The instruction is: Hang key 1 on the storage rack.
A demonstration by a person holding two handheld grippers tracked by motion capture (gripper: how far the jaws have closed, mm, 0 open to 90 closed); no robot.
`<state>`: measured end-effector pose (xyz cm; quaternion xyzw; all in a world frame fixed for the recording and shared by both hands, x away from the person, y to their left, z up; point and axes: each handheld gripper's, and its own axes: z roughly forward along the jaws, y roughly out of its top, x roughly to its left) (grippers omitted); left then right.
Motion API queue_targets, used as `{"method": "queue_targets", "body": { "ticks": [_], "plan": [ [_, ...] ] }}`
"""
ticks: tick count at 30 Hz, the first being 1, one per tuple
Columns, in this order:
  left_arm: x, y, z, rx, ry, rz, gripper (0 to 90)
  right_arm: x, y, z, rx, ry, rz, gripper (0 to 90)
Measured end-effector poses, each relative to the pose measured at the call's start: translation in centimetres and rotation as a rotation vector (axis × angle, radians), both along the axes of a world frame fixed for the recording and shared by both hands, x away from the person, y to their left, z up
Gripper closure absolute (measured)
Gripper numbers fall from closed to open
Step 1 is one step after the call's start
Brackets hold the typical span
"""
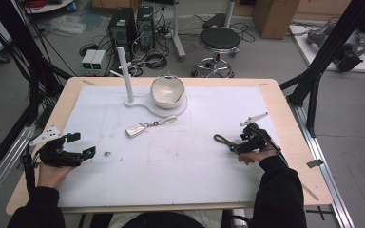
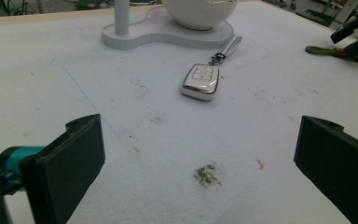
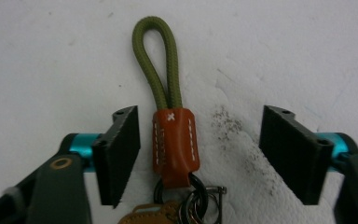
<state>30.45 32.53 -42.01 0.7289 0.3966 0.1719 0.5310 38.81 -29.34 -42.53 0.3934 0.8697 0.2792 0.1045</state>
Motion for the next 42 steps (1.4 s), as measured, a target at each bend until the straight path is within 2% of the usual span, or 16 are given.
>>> {"method": "queue_targets", "body": {
  "ticks": [1,2,4,5,8,9,11,12,13,15,21,25,28,31,37,42],
  "plan": [
    [0.0,0.0,0.0,-0.001,0.000,0.000,2.3,0.0,0.0,0.0,0.000,0.000,0.000,30.0],
    [0.0,0.0,0.0,-0.001,0.000,0.000,2.3,0.2,0.0,0.1,0.009,0.006,0.010,35.7],
    [0.1,0.1,0.0,-0.003,0.001,-0.001,2.3,0.2,0.0,0.1,0.008,0.010,0.009,39.4],
    [0.1,0.1,0.0,-0.004,0.001,-0.001,2.3,0.4,-0.1,-0.3,-0.001,0.041,0.016,46.6],
    [0.0,0.1,0.0,-0.004,-0.001,-0.002,2.3,0.2,0.3,-0.3,-0.031,0.020,0.019,58.9],
    [0.0,0.1,0.0,-0.005,0.000,-0.001,2.3,0.0,0.5,-0.2,-0.042,0.013,0.027,67.7],
    [0.1,0.1,0.0,-0.004,0.001,-0.002,2.3,-0.3,0.8,-0.1,-0.056,0.002,0.040,70.7],
    [0.1,0.1,0.0,-0.004,0.001,-0.002,2.3,-0.3,0.8,-0.1,-0.056,0.002,0.040,70.7],
    [0.0,0.1,0.0,-0.003,-0.001,-0.002,2.3,-0.6,1.1,-0.1,-0.079,-0.019,0.040,72.4],
    [0.0,0.0,0.0,-0.003,-0.001,-0.003,2.3,-0.7,1.1,-0.1,-0.080,-0.021,0.039,73.2],
    [0.0,0.1,0.0,-0.004,-0.002,-0.002,2.3,-0.9,1.0,0.2,-0.050,-0.019,0.039,74.0],
    [0.0,0.0,0.0,-0.004,-0.001,-0.002,2.3,-1.1,0.9,0.8,-0.008,-0.023,0.025,74.0],
    [0.0,0.0,0.0,-0.004,-0.002,-0.002,2.3,-1.1,1.4,2.1,-0.010,-0.041,0.015,73.9],
    [0.0,0.1,0.0,-0.006,-0.002,-0.001,2.3,-0.9,2.0,3.8,0.028,-0.077,0.013,73.9],
    [-0.1,0.1,0.0,-0.004,-0.004,-0.004,2.3,-0.6,4.1,6.7,0.040,-0.116,0.045,73.8],
    [-0.1,0.1,0.1,-0.010,-0.005,-0.003,2.3,-0.4,5.8,8.5,0.051,-0.144,0.071,73.9]
  ]
}}
